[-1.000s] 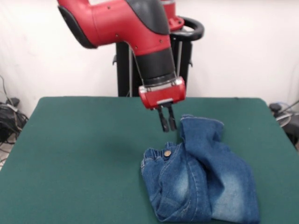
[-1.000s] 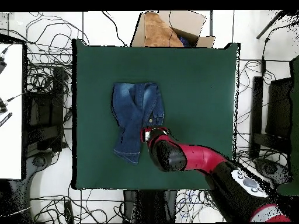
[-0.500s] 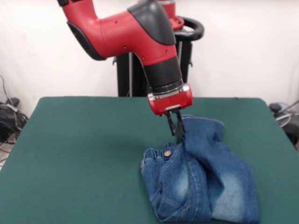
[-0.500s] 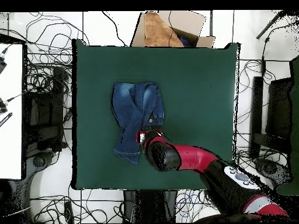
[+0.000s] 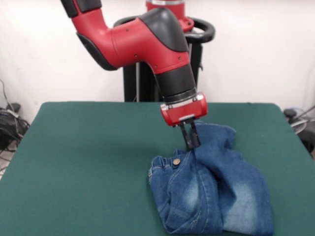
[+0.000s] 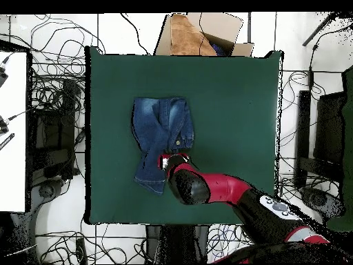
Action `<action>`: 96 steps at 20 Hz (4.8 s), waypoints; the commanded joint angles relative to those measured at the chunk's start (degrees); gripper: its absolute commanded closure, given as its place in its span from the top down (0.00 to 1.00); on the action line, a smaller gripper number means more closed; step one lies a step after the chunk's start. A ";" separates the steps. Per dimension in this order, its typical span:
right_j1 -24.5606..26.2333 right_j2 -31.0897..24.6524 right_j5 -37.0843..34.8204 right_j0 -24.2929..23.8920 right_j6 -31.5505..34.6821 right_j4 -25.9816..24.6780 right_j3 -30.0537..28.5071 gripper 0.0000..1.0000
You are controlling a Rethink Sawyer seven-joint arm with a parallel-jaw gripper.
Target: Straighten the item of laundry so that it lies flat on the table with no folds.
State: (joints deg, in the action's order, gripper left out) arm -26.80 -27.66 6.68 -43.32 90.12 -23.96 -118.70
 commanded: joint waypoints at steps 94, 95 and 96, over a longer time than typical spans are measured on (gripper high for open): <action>9.08 9.25 1.32 5.55 4.57 -7.96 19.49 1.00; 9.87 8.02 1.96 4.68 4.69 -8.77 19.91 1.00; 10.16 7.13 2.41 4.06 4.92 -9.34 19.92 1.00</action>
State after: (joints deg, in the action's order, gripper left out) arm -22.69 -12.14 8.54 -37.08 90.12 -30.25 -106.05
